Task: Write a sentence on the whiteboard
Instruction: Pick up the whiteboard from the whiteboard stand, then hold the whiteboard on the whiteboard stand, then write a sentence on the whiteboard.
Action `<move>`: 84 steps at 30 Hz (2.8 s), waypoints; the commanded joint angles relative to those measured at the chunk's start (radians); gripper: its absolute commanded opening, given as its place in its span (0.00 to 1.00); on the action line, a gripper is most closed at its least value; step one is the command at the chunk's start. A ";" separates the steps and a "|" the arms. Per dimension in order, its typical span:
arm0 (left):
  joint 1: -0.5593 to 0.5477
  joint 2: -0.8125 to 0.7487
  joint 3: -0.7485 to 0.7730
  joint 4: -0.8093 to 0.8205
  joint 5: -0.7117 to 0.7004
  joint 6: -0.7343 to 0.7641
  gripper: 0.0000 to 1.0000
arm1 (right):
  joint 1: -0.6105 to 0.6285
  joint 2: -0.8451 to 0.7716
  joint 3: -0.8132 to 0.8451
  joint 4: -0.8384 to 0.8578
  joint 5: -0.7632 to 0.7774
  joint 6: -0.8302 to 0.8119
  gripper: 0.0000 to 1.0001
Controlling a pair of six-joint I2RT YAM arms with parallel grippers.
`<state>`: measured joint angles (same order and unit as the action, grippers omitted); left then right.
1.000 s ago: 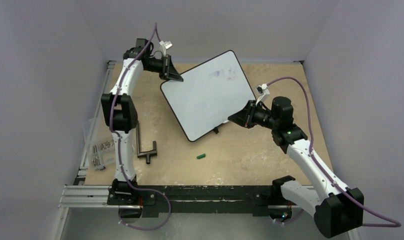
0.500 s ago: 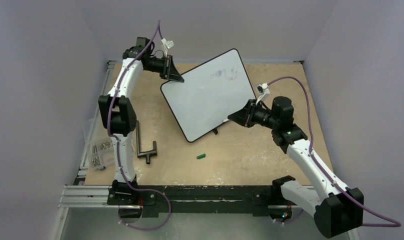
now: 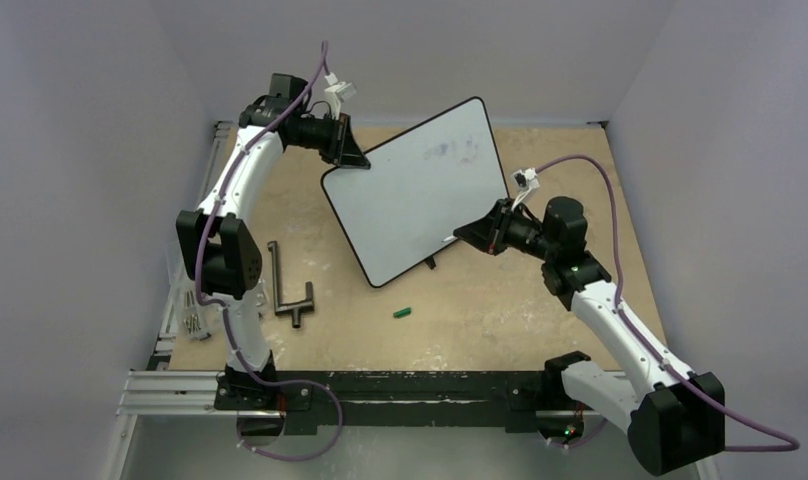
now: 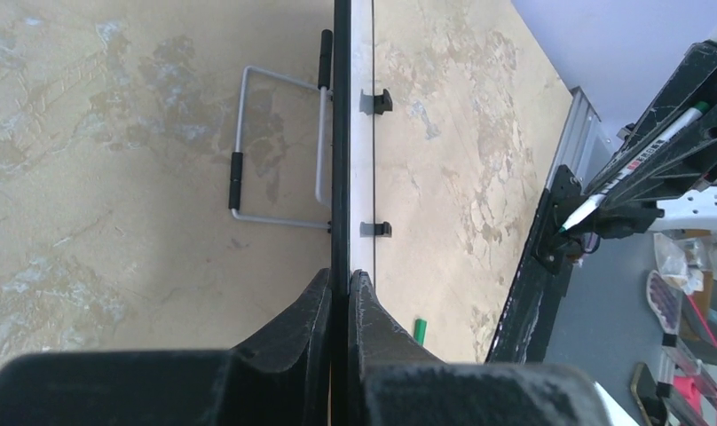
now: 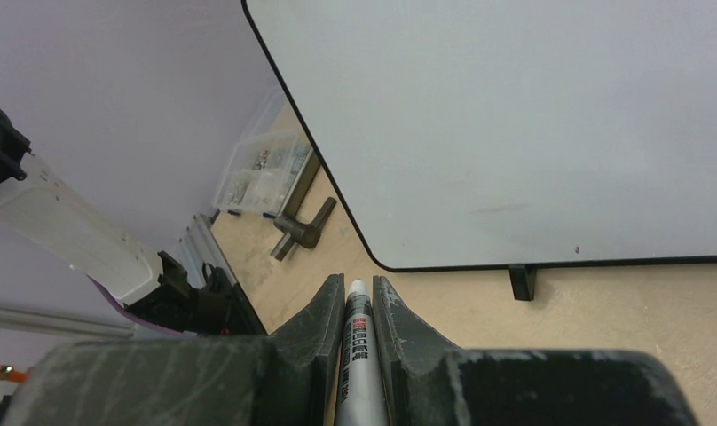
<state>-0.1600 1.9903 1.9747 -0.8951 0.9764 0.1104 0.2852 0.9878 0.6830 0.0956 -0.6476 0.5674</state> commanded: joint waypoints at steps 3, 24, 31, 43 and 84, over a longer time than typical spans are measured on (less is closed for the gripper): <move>-0.090 -0.079 -0.079 0.059 -0.155 0.070 0.00 | 0.010 -0.009 -0.027 0.174 -0.011 -0.007 0.00; -0.099 -0.056 -0.051 0.027 -0.189 0.032 0.00 | 0.327 0.199 0.093 0.439 0.298 -0.314 0.00; -0.112 -0.033 -0.007 -0.028 -0.224 0.054 0.00 | 0.387 0.249 0.097 0.509 0.385 -0.367 0.00; -0.154 -0.059 -0.042 -0.054 -0.307 0.100 0.00 | 0.443 0.284 0.150 0.499 0.532 -0.377 0.00; -0.155 -0.003 0.004 -0.113 -0.390 0.107 0.00 | 0.466 0.507 0.271 0.722 0.464 -0.493 0.00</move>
<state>-0.2829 1.9335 1.9999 -0.8787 0.7612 0.1089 0.7460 1.4834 0.8818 0.7315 -0.1772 0.0849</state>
